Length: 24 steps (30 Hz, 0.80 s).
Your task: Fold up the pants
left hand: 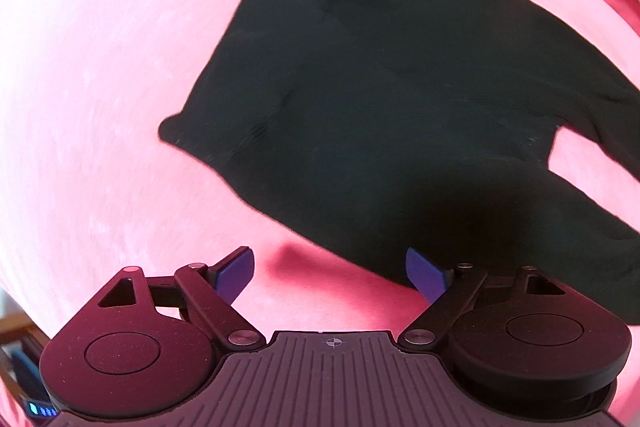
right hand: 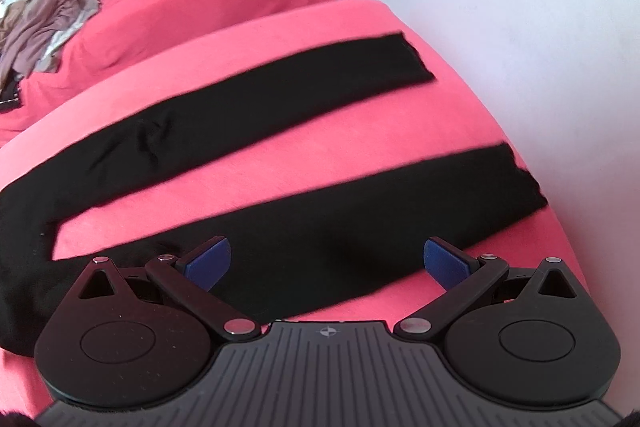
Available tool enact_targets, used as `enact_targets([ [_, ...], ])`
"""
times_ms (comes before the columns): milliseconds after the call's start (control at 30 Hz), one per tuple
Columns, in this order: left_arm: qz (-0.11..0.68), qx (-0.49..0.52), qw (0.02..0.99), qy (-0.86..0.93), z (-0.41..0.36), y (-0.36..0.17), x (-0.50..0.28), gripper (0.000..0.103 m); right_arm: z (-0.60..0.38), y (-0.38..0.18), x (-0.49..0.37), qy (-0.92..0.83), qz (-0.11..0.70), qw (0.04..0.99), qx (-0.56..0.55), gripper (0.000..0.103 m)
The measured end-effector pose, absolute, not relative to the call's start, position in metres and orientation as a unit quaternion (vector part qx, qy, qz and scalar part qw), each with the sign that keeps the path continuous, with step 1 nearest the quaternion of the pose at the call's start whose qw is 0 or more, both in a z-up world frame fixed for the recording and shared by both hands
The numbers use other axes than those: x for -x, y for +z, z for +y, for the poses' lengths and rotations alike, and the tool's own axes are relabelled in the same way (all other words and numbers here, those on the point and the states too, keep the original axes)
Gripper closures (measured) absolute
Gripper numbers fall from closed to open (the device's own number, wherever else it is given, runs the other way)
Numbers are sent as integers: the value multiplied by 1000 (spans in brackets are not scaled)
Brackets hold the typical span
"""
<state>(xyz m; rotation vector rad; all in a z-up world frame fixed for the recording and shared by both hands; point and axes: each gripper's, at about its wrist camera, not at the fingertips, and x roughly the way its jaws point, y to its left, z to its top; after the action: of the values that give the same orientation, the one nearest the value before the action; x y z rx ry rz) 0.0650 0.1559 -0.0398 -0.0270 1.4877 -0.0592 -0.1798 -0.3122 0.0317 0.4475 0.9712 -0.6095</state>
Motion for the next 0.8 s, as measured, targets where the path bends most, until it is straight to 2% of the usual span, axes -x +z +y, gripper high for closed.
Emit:
enact_targets([
  [267, 674, 113, 730, -7, 193, -50, -56, 0, -332, 7, 209, -312, 453, 794, -258, 0],
  [433, 655, 203, 728, -12, 211, -59, -54, 0, -346, -3, 224, -319, 416, 789, -321, 1],
  [567, 645, 255, 720, -2, 227, -64, -44, 0, -360, -7, 239, -323, 375, 779, -385, 10],
  [633, 642, 244, 727, 6, 227, -59, -41, 0, -359, -2, 238, -324, 368, 791, -365, 18],
  [733, 645, 225, 730, -9, 220, -53, -44, 0, -359, 2, 226, -356, 382, 795, -309, 18],
  [800, 659, 236, 714, 0, 222, -63, -52, 0, -375, -4, 227, -377, 370, 781, -333, 18],
])
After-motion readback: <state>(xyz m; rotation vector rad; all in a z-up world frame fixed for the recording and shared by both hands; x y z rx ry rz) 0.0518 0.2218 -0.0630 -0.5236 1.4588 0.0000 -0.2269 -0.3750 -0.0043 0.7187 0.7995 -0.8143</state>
